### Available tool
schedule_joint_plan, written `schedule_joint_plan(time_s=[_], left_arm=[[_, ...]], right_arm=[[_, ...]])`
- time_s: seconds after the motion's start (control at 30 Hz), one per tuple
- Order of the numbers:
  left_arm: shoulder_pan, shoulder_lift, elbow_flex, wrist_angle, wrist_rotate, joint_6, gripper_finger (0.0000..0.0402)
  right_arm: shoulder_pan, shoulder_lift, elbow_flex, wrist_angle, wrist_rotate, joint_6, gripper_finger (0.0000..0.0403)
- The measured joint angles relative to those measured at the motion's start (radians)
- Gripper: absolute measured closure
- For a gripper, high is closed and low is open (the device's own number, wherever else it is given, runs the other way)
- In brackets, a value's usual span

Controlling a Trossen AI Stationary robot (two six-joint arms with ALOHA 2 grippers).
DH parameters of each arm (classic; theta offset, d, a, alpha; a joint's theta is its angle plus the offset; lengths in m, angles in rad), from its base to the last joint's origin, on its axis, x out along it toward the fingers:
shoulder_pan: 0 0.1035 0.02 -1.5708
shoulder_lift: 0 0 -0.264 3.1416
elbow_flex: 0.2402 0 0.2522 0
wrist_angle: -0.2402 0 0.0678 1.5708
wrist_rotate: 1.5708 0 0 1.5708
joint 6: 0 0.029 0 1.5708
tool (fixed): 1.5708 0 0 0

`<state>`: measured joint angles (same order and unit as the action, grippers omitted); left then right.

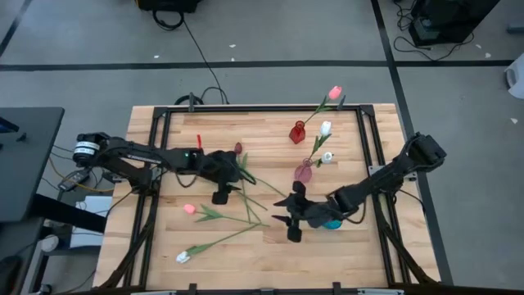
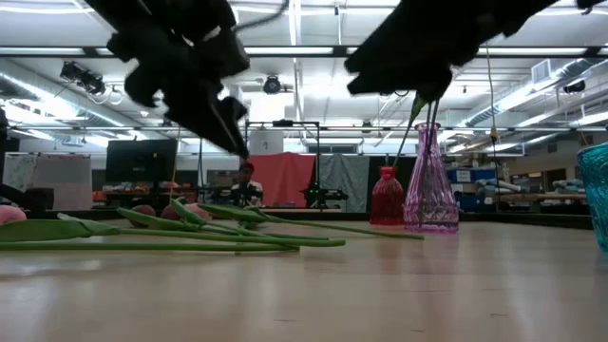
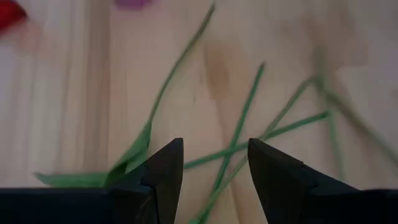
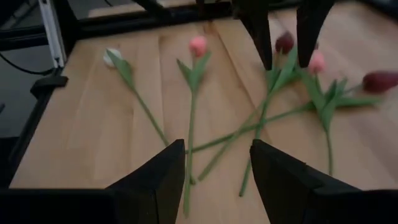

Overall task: Sort flowers into vase by color
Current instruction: Put the top pink tulip into the red vase

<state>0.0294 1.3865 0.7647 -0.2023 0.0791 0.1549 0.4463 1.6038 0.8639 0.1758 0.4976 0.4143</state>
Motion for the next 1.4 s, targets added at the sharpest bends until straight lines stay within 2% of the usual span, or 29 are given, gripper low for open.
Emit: schedule_joint_plan(time_s=[0.1,0.23,0.37,0.6,0.8,0.87,1.0,1.23,1.3,1.4], left_arm=[[0.012,0.054,0.000,0.023,-0.026,0.014,0.0216],[0.028,0.103,0.000,0.084,-0.115,0.051,0.0216],[0.036,0.156,0.037,0.102,-0.112,0.055,0.0216],[0.036,0.311,0.175,-0.001,-0.104,0.110,0.0216],[0.037,0.409,0.219,-0.025,-0.218,0.233,0.0216],[0.037,0.420,0.221,-0.025,-0.224,0.242,0.0218],[0.036,0.424,0.222,-0.029,-0.227,0.261,0.0252],[0.037,0.383,0.219,-0.090,-0.238,0.260,0.0377],[0.034,0.354,0.219,-0.126,-0.215,0.236,0.0388],[0.016,0.298,0.219,-0.172,-0.186,0.184,0.0374]], right_arm=[[-0.025,0.000,0.000,-0.026,-0.018,0.014,0.0215],[-0.043,-0.011,0.000,-0.042,-0.010,0.006,0.0220],[-0.044,-0.009,0.000,-0.052,-0.010,0.000,0.0222],[-0.044,-0.005,0.000,-0.046,-0.013,-0.002,0.0222],[-0.044,-0.005,0.000,-0.049,-0.013,-0.006,0.0222],[-0.044,-0.005,0.000,-0.049,-0.013,-0.006,0.0222],[-0.044,-0.005,0.000,-0.050,-0.011,-0.007,0.0222],[-0.044,-0.005,0.000,-0.052,0.006,0.016,0.0222],[-0.044,-0.005,0.000,-0.054,0.004,0.035,0.0222],[-0.044,-0.002,0.000,-0.063,0.005,0.047,0.0222]])
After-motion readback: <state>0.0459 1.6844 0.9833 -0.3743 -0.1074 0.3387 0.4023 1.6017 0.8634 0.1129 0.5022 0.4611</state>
